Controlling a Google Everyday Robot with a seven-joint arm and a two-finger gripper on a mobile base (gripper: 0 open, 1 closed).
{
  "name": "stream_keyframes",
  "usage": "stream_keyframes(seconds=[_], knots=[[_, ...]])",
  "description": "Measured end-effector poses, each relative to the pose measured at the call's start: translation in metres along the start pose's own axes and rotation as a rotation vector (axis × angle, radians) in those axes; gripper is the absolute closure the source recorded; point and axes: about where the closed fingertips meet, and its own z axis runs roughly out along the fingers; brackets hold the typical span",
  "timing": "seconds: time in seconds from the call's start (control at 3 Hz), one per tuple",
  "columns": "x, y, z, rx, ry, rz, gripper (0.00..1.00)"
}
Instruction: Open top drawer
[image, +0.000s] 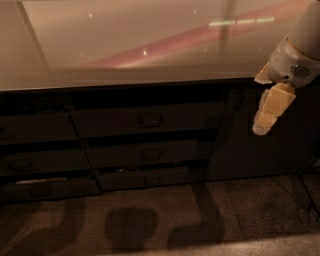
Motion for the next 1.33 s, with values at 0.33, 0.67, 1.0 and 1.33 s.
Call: stream_keyframes(seconds=[0.33, 0.67, 1.0, 1.33], knots=[[0.001, -0.004, 0.006, 0.015, -0.006, -0.011, 0.0], [0.005, 0.021, -0.004, 0.125, -0.042, -0.087, 0.0], [0.01, 0.046, -0.005, 0.222, -0.101, -0.127, 0.0], [0.014, 0.043, -0.004, 0.253, -0.109, -0.119, 0.0]])
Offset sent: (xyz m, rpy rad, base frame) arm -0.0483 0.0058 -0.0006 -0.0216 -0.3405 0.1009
